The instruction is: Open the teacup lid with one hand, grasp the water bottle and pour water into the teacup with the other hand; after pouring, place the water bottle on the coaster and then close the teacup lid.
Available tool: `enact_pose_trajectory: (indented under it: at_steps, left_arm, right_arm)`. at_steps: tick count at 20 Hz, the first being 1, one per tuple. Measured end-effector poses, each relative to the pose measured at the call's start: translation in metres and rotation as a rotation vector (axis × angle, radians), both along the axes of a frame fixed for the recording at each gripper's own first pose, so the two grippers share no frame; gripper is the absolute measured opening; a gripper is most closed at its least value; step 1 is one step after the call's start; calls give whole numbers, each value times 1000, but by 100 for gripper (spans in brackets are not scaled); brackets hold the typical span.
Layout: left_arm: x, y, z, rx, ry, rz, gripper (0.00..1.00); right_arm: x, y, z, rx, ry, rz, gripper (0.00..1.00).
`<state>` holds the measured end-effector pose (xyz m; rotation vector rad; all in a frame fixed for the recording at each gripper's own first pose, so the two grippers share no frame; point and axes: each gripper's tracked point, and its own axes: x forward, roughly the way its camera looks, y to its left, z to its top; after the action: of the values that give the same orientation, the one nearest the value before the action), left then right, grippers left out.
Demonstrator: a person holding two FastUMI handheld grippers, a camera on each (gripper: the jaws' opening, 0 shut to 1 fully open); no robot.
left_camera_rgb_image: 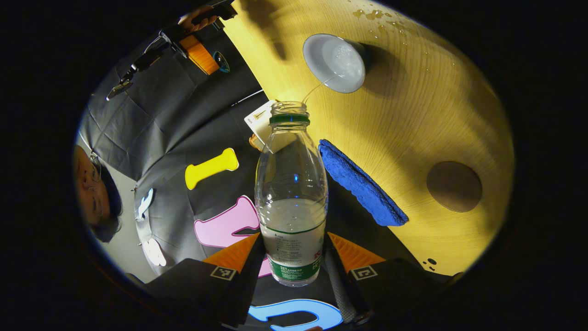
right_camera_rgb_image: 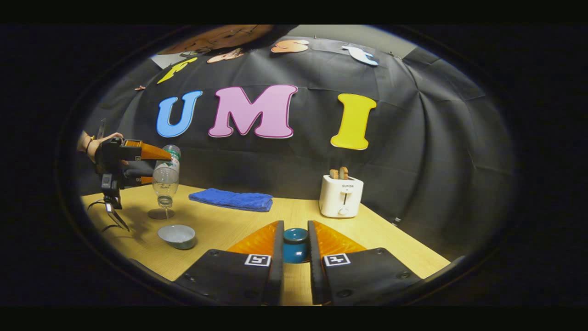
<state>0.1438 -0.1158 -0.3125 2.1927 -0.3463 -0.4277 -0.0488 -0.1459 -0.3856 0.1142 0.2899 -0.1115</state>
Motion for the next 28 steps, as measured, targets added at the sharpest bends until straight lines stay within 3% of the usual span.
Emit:
enact_pose_trajectory:
  at_steps: [2, 3, 4, 9, 13, 14, 15, 16, 24, 28]
  left_arm:
    - [0, -2, -1, 7, 3, -5, 75]
    - [0, -4, -3, 18, 8, -13, 75]
    - [2, -5, -5, 20, 18, -13, 75]
    - [2, -5, -7, 13, 29, -5, 75]
    - [0, 1, -11, -97, 86, 75, 75]
    - [-3, 1, -9, -151, 106, 90, 75]
    - [-4, 0, -5, -230, 133, 115, 75]
    - [-6, 2, -4, -318, 168, 150, 75]
    - [2, 57, -2, -1201, 437, 555, 75]
    - [7, 77, -22, -1574, 553, 679, 75]
  right_arm:
    - [1, -1, 0, -3, -2, -3, 32]
    - [-1, -2, 0, -4, -6, -7, 27]
    - [-2, -3, -1, -2, -7, -12, 33]
    - [-3, -5, -2, 0, -2, -20, 32]
    - [-1, -1, 1, 7, 1, -13, 27]
    - [0, 2, 2, 5, 2, -8, 32]
    - [3, 3, 4, 0, 4, -3, 27]
    - [5, 5, 5, -4, 6, 3, 32]
    - [30, 29, 15, 12, -4, 36, 32]
    - [42, 45, 15, 14, -7, 48, 32]
